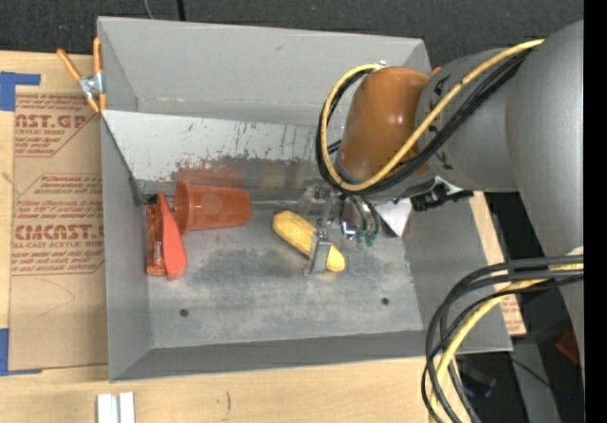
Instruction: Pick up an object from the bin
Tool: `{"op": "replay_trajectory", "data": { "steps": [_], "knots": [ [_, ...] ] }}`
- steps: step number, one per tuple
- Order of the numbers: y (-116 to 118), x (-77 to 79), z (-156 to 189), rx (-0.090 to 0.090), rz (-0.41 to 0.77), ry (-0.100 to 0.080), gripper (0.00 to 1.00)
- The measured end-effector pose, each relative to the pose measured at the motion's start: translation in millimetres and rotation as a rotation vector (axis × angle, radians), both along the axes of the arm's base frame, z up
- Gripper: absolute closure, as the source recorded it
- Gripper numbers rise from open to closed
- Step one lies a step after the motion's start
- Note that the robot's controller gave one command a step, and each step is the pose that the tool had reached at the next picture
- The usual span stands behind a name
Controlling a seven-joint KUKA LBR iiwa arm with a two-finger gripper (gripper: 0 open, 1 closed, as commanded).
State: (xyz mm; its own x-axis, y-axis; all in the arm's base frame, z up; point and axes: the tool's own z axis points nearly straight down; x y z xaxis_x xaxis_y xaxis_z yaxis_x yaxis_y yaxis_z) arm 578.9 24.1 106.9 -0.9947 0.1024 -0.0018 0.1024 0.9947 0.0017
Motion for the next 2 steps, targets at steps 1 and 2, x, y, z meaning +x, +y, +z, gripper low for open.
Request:
{"op": "replay_trajectory", "data": {
  "steps": [1,2],
  "knots": [
    [3.2,-3.2,-38.4,0.000,-0.173,0.001,0.00],
    [6.0,-14.2,-36.9,0.002,-0.271,-0.001,0.00]
  ]
}}
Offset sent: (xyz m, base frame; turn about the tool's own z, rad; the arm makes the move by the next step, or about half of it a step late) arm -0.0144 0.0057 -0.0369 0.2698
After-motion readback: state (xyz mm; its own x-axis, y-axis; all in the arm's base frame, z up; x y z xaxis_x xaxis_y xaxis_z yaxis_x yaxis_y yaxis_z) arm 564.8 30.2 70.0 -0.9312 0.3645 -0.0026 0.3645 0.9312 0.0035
